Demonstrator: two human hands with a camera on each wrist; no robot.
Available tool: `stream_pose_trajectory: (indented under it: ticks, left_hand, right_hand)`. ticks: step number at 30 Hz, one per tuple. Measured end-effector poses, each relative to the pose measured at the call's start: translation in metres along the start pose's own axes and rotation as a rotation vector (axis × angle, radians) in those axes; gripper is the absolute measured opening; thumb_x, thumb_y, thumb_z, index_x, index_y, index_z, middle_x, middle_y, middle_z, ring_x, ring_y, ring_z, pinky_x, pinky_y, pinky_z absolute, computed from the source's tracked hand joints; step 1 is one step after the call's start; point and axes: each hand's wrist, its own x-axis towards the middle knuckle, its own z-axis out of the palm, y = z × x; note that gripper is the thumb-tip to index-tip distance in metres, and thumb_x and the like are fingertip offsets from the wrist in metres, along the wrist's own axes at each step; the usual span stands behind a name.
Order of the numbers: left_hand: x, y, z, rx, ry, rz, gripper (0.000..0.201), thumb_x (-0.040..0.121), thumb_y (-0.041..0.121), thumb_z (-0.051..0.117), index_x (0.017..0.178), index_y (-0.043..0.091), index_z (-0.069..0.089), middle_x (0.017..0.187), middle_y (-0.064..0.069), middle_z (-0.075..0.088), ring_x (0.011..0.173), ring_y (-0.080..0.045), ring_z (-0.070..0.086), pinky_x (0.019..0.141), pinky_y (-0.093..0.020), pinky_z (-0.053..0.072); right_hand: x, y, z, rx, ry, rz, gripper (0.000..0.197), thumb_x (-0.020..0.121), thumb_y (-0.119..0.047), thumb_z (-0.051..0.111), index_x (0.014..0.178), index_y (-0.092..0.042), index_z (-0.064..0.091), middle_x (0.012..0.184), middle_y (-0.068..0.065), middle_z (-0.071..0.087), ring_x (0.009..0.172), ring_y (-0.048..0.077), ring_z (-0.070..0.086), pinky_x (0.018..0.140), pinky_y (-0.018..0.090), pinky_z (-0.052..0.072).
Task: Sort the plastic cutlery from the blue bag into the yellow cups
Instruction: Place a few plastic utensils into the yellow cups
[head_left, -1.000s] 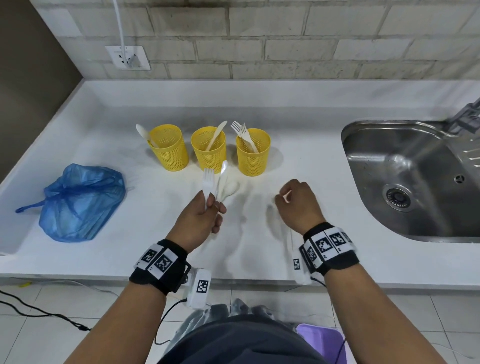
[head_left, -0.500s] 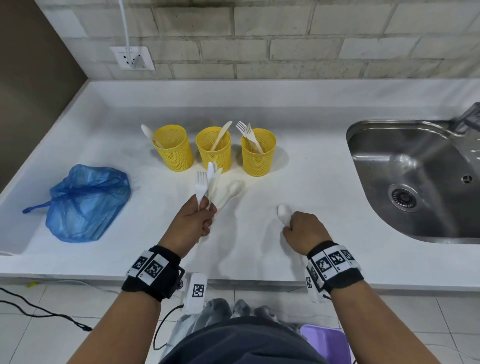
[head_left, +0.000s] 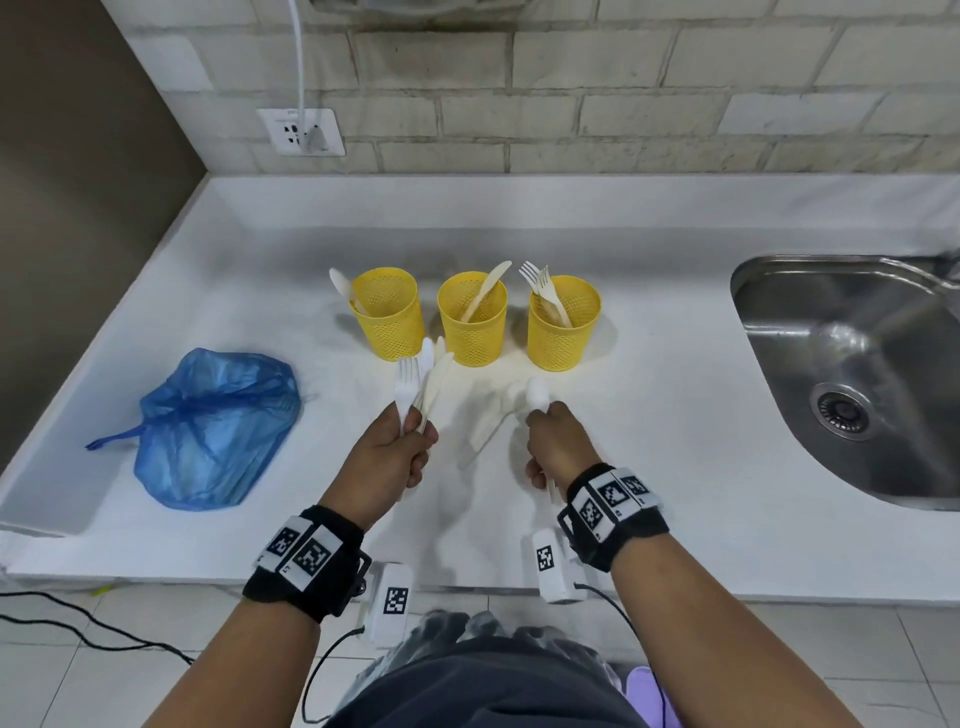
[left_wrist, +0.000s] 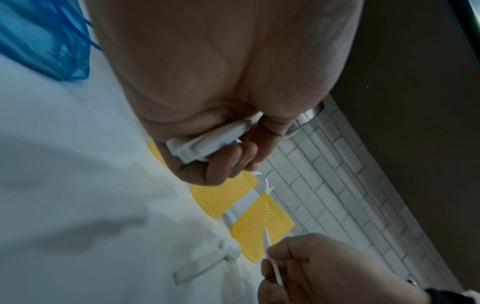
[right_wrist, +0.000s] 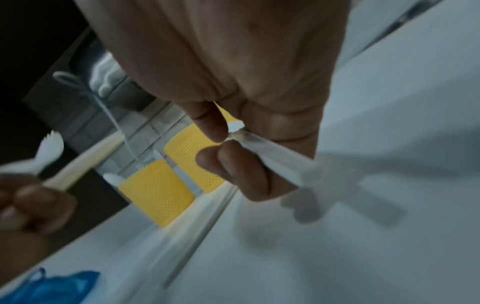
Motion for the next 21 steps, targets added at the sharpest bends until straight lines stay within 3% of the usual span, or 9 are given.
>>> stream_pose_trajectory:
  ticks: [2, 3, 5, 7, 12, 15, 21]
  left_hand:
    - [0.004, 0.004, -0.009, 0.013, -0.01, 0.002, 0.027, 0.091, -0.002, 0.047, 0.08, 0.02, 0.036, 0.083, 0.003, 0.058, 0.057, -0.013, 0.038, 0.054, -0.025, 0.029]
    - [0.005, 0.006, -0.012, 0.024, -0.014, 0.002, 0.03, 0.094, -0.005, 0.046, 0.08, 0.02, 0.036, 0.082, 0.004, 0.058, 0.058, -0.013, 0.037, 0.054, -0.025, 0.029]
    - [0.008, 0.009, -0.02, 0.055, -0.032, 0.009, 0.031, 0.096, -0.005, 0.046, 0.081, 0.02, 0.036, 0.082, 0.005, 0.058, 0.058, -0.013, 0.038, 0.054, -0.024, 0.031]
    - [0.012, 0.01, -0.028, 0.087, -0.059, 0.023, 0.029, 0.097, -0.004, 0.047, 0.083, 0.019, 0.037, 0.083, 0.005, 0.058, 0.058, -0.013, 0.038, 0.055, -0.024, 0.031]
    - [0.021, 0.008, -0.051, 0.132, -0.108, 0.061, 0.016, 0.087, 0.014, 0.057, 0.089, 0.018, 0.042, 0.083, 0.004, 0.056, 0.062, -0.015, 0.039, 0.055, -0.025, 0.033]
    - [0.024, 0.008, -0.06, 0.146, -0.121, 0.051, 0.018, 0.081, 0.023, 0.059, 0.088, 0.019, 0.043, 0.085, -0.002, 0.05, 0.063, -0.016, 0.039, 0.054, -0.026, 0.033]
    - [0.036, 0.007, -0.069, 0.356, 0.029, 0.153, 0.031, 0.093, 0.024, 0.067, 0.078, 0.02, 0.04, 0.079, 0.014, 0.051, 0.062, -0.007, 0.045, 0.065, -0.028, 0.039]
  right_hand:
    - [0.007, -0.006, 0.016, -0.152, 0.054, -0.001, 0.04, 0.1, -0.037, 0.042, 0.126, -0.006, 0.045, 0.112, 0.016, 0.063, 0.079, 0.033, 0.068, 0.058, 0.035, 0.054]
    - [0.011, -0.006, 0.024, -0.244, 0.079, -0.016, 0.048, 0.099, -0.043, 0.047, 0.129, -0.005, 0.044, 0.122, 0.017, 0.062, 0.097, 0.037, 0.068, 0.074, 0.041, 0.058]
    - [0.016, -0.008, 0.036, -0.409, 0.132, -0.045, 0.062, 0.097, -0.052, 0.054, 0.133, -0.003, 0.042, 0.134, 0.018, 0.058, 0.122, 0.038, 0.059, 0.099, 0.041, 0.05]
    - [0.02, -0.01, 0.043, -0.519, 0.181, -0.063, 0.069, 0.095, -0.056, 0.057, 0.137, -0.003, 0.041, 0.138, 0.016, 0.056, 0.128, 0.036, 0.055, 0.103, 0.039, 0.043]
    - [0.027, -0.015, 0.053, -0.676, 0.156, -0.106, 0.054, 0.097, -0.042, 0.057, 0.142, -0.013, 0.047, 0.143, 0.011, 0.054, 0.131, 0.031, 0.054, 0.107, 0.038, 0.042]
    - [0.024, -0.019, 0.059, -0.702, 0.156, -0.123, 0.038, 0.097, -0.034, 0.054, 0.125, -0.01, 0.05, 0.132, 0.014, 0.059, 0.122, 0.035, 0.058, 0.099, 0.039, 0.046]
    - [0.004, -0.027, 0.079, -0.614, 0.121, -0.332, 0.021, 0.098, -0.03, 0.049, 0.102, -0.01, 0.045, 0.106, 0.014, 0.061, 0.104, 0.039, 0.06, 0.076, 0.037, 0.041]
